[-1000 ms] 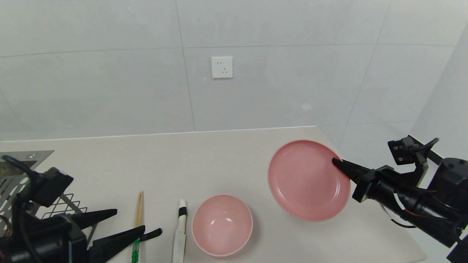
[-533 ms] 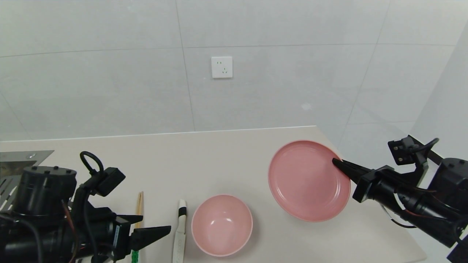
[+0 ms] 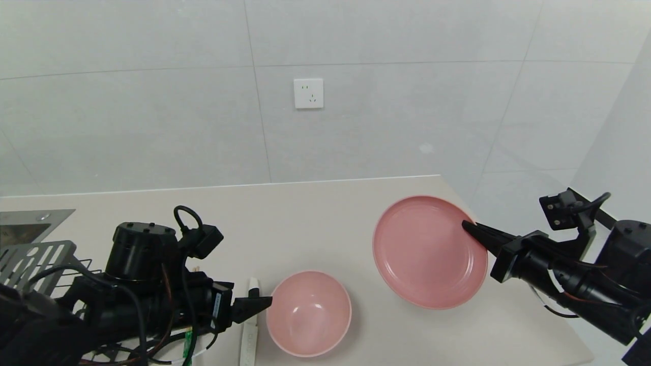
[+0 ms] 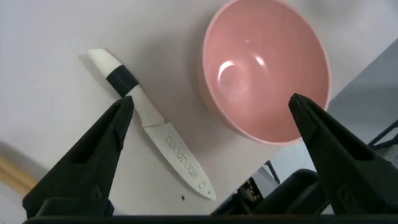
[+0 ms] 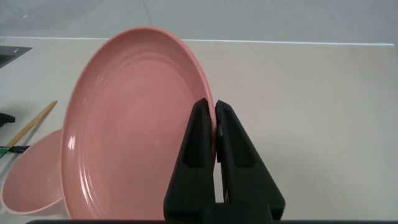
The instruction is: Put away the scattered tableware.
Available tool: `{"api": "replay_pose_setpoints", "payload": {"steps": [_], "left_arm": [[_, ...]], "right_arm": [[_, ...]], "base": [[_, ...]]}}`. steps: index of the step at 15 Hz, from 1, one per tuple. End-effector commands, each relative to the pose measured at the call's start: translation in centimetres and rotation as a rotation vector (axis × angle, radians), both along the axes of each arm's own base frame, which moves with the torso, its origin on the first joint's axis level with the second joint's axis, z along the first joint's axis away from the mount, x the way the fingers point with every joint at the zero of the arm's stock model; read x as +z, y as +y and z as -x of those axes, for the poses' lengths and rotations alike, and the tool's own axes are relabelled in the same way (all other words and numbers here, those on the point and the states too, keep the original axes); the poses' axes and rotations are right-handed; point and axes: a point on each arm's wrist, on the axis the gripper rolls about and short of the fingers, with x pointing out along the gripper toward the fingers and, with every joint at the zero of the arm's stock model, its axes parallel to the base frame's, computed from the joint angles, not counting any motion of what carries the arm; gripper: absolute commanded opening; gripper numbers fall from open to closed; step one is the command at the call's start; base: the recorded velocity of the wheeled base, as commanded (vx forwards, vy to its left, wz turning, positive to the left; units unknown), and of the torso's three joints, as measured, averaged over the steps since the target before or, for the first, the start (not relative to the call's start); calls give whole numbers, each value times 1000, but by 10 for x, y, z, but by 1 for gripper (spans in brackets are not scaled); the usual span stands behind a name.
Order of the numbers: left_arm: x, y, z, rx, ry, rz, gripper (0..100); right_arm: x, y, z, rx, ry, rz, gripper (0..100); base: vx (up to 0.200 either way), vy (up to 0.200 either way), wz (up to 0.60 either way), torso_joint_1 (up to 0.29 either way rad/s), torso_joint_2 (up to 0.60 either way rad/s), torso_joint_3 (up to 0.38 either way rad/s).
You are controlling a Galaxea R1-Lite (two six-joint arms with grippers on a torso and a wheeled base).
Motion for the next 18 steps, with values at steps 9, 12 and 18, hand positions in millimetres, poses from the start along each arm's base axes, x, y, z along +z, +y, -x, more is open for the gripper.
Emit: {"api": "replay_pose_setpoints", "payload": {"steps": [9,12,18], "left_arm": [[-32,-40,-26,14,87,-10,100],[-35,-41,-28,14,93,-15,100],[-48,-49,-32,13,110,-42,100]], "right_arm": [[-1,0,1,1,6,1,0],[-1,0,1,1,4,4,0],[-1,1,1,5,5,6,0]], "base": [[0,0,0,0,0,0],[0,0,0,0,0,0],[0,0,0,0,0,0]]}}
